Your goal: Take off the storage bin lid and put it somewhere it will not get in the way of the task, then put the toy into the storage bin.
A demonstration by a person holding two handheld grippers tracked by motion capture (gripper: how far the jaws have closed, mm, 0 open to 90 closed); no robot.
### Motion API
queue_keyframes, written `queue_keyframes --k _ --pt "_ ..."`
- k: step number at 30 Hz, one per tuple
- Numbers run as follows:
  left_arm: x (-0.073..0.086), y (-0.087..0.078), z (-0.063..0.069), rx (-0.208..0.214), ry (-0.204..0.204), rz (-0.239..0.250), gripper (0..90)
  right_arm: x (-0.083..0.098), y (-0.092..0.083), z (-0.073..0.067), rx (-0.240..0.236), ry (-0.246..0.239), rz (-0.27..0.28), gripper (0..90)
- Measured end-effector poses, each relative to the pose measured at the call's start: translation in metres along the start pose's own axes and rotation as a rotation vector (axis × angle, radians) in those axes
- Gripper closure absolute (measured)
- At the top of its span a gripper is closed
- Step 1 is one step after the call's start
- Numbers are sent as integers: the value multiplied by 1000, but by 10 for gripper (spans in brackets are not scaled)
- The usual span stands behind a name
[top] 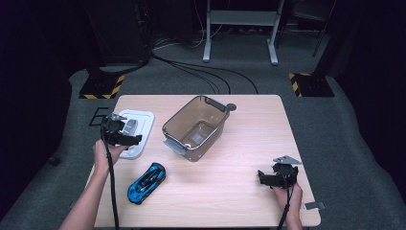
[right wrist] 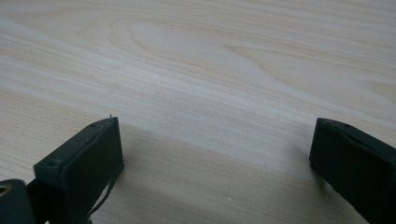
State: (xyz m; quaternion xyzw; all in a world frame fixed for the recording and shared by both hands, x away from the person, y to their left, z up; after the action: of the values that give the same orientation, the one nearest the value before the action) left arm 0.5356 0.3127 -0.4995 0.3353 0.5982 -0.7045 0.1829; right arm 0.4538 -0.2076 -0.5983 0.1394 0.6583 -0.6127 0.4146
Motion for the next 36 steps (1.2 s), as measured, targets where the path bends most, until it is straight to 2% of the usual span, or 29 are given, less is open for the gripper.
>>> queue_keyframes --k 10,17,24,29,33,36 --pt "11 -10 26 25 70 21 1 0 0 0 1 -4 2 20" --pt "24 -12 46 56 119 3 0 0 0 0 -3 -6 2 20" --pt "35 -11 62 81 141 -12 0 0 0 0 -3 -6 2 20" --pt "47 -9 76 111 161 -43 0 0 0 -1 -4 -7 2 20" --pt "57 -4 86 130 168 -86 0 0 0 -1 -4 -7 2 20" --pt "64 -1 93 140 188 -124 0 0 0 -1 -4 -7 3 20"
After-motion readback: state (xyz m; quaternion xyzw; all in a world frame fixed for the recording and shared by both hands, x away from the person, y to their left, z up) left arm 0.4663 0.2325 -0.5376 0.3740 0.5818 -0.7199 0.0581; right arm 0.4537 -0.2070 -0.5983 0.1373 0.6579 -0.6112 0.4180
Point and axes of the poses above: each handheld gripper's, and its own axes: y roughly forward along the jaws, x roughly out of its underside, z roughly to its right, the point moved 10 cm from there along y, roughly forward along the jaws, and after that the axes turned 8 degrees about -y, right-handed, at the moved point
